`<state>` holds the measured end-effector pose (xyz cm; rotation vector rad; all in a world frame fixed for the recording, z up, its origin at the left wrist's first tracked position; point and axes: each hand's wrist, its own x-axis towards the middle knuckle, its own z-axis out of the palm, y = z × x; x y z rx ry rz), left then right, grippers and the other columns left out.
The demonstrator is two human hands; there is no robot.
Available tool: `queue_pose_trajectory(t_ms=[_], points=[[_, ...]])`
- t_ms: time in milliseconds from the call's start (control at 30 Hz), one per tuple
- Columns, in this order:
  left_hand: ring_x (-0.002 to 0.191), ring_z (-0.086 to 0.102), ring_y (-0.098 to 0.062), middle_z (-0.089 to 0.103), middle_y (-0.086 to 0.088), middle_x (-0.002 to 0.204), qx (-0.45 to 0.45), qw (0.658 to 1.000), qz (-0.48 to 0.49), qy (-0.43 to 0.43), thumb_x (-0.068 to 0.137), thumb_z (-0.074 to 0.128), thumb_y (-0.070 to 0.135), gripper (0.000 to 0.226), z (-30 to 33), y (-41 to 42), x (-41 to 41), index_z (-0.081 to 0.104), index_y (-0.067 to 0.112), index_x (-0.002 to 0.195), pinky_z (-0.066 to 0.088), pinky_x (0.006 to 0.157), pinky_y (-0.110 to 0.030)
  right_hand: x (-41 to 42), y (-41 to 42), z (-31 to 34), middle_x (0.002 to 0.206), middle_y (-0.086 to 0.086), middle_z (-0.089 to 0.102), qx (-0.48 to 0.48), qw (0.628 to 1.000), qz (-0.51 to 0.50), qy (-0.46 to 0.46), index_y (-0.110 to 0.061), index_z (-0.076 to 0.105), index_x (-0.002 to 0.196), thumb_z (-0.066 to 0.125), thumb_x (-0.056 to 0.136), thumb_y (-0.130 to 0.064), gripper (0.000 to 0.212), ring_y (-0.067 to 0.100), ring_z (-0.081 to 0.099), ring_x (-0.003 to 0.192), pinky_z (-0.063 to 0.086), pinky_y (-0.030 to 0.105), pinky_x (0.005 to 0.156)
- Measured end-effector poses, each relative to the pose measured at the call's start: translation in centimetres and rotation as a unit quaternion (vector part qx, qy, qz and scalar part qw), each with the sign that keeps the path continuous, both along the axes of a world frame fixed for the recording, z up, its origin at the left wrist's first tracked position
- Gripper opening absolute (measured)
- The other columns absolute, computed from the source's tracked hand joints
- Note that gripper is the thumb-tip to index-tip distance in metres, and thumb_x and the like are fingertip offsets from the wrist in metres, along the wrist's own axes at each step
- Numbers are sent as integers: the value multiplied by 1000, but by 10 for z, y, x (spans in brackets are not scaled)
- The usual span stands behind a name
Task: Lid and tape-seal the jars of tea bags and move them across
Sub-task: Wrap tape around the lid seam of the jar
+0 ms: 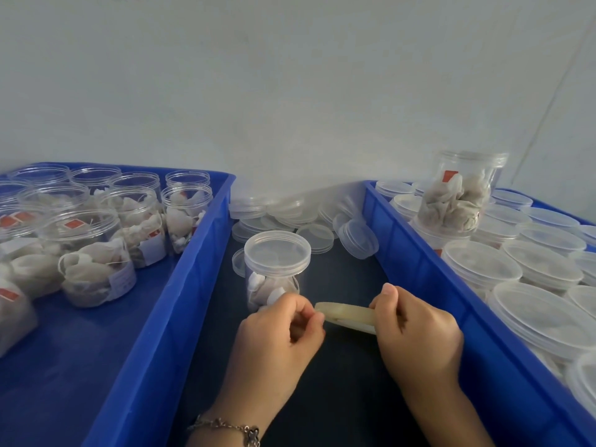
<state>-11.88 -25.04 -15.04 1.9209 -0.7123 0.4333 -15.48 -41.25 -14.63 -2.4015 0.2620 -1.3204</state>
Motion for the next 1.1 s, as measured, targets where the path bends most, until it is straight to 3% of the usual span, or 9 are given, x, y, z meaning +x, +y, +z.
queue_pose_trajectory(t_ms=[267,367,500,567,633,733,833,1033,1100], points=[[61,64,-5,67,12,65,-86,988,10,131,83,51,27,20,-5,-1,1,56,25,63,48,56,-20,-1,10,-2,40,-5,40,-66,998,4,14,-16,48,47,34,92,-32,50,12,40,34,40,33,32],[61,63,-2,66,14,66,-60,992,48,103,82,46,40,23,-8,0,3,58,29,66,49,53,-17,-1,10,-2,40,-4,40,-64,998,6,20,-17,49,47,34,92,-33,50,12,41,35,41,33,33],[64,62,2,65,22,70,-44,989,97,103,74,28,69,48,-5,3,6,63,36,81,48,53,-18,-2,9,0,40,-5,41,-54,998,5,13,-17,51,47,34,92,-33,50,12,41,34,41,33,32],[69,64,4,66,27,80,-93,984,65,134,70,35,70,44,-2,1,5,60,44,95,50,57,-15,-2,10,0,40,-5,41,-53,998,12,8,-16,50,47,34,92,-32,50,12,41,34,41,33,32],[78,65,4,68,23,85,-101,989,19,111,71,50,63,38,-1,-2,2,62,45,102,52,66,-13,-2,10,0,40,-5,42,-48,999,19,7,-16,51,48,34,92,-32,50,12,42,34,41,33,33],[83,64,3,70,15,84,-66,998,3,7,74,64,40,29,-1,-5,1,76,21,92,47,70,-7,-2,10,1,41,-7,42,-56,998,21,0,-17,51,49,35,92,-31,48,10,42,34,41,31,32],[79,63,1,69,12,78,-61,998,26,-12,73,63,34,24,-1,-4,4,77,17,83,47,68,-7,0,8,-1,41,-8,40,-70,997,16,-4,-18,50,49,35,92,-30,48,10,40,34,39,30,32],[80,61,4,67,17,76,-27,998,48,36,76,76,24,15,-6,0,7,72,30,88,46,67,-8,0,10,0,43,-11,37,-96,995,15,-9,-20,47,48,38,91,-29,45,7,35,35,35,23,31],[76,61,5,66,19,71,-5,997,40,73,74,77,26,11,-6,3,9,71,34,79,48,66,-11,0,9,0,45,-13,34,-106,994,21,-18,-21,48,49,38,91,-29,44,5,33,36,30,18,33]])
